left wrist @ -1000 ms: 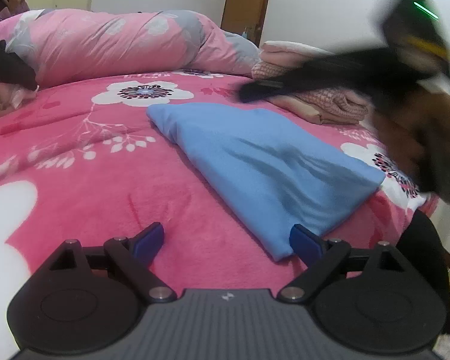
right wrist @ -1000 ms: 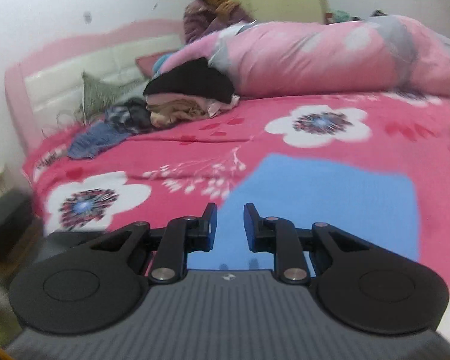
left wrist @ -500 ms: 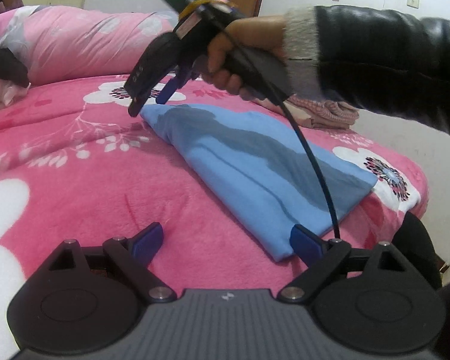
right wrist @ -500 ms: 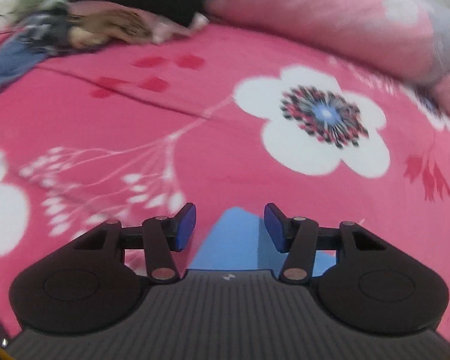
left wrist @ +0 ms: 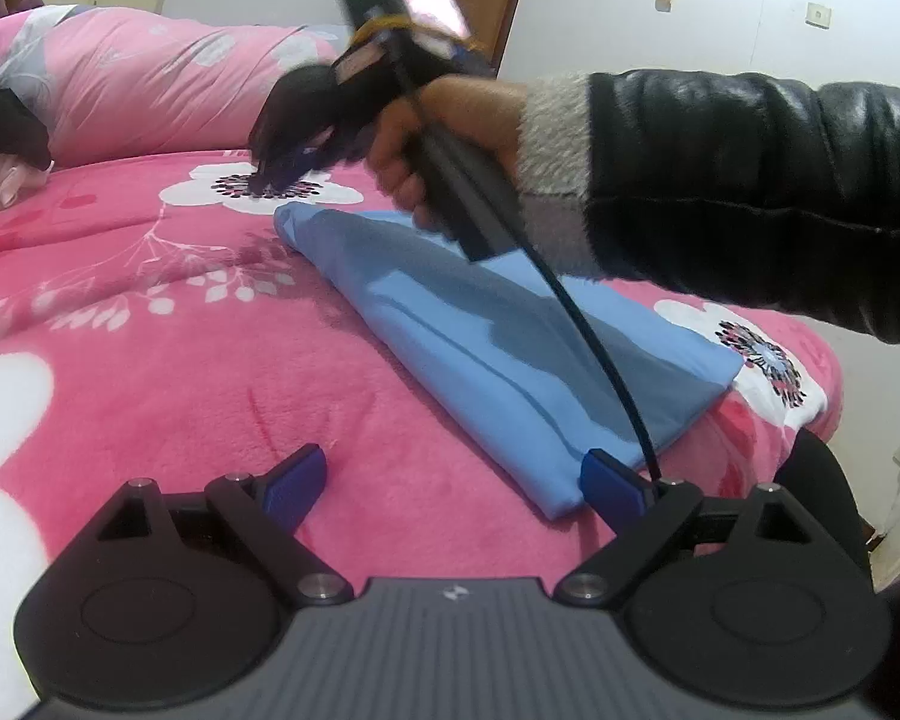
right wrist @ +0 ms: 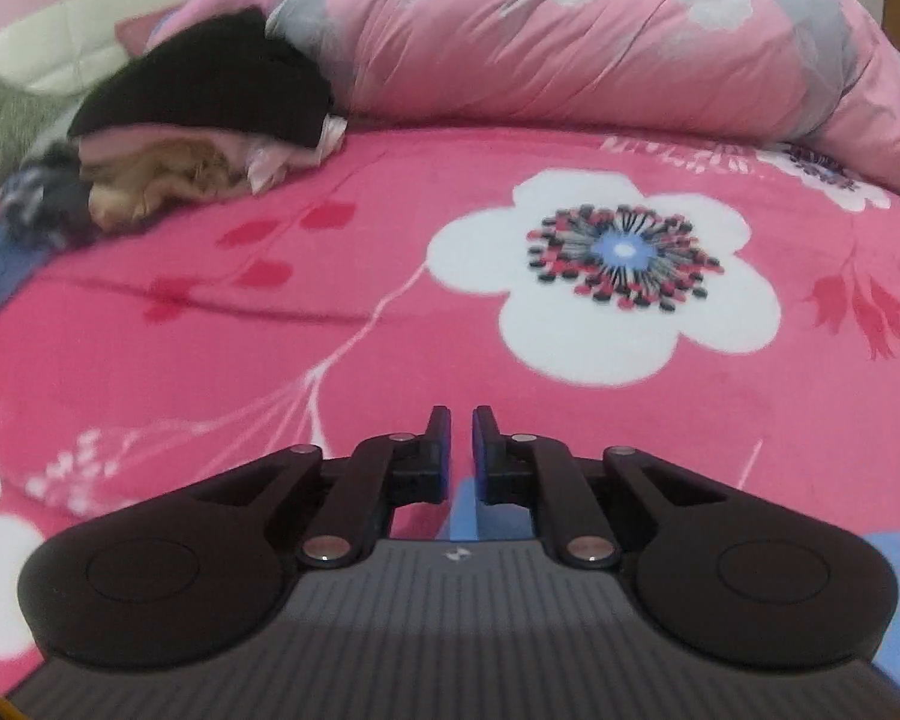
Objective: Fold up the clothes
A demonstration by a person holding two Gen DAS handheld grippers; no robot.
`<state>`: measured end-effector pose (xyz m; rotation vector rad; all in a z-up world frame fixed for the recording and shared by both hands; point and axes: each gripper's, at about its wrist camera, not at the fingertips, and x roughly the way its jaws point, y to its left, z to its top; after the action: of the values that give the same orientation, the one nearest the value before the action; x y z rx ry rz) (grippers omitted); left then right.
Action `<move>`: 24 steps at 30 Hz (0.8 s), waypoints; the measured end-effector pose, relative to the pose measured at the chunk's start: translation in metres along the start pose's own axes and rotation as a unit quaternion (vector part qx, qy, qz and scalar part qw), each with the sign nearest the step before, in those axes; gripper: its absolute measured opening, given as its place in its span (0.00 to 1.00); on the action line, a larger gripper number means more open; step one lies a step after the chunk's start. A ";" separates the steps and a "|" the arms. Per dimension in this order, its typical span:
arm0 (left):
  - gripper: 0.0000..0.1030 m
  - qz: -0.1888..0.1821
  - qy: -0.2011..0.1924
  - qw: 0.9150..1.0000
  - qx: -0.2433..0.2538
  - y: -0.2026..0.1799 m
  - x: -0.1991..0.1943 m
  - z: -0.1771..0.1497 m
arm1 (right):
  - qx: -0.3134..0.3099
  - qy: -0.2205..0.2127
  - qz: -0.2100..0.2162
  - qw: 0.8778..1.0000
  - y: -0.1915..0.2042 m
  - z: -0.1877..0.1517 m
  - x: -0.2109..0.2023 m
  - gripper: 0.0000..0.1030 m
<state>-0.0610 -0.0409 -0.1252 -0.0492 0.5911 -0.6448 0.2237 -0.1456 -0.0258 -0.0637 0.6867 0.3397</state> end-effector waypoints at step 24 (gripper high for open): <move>0.90 0.018 0.021 0.999 0.016 -0.006 0.003 0.004 | -0.042 -0.042 0.071 0.996 -0.030 -0.055 -0.091 0.11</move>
<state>-0.0599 -0.0481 -0.1222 0.0049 0.6199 -0.6205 0.1344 -0.2090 -0.0121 -0.0801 0.5942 0.5045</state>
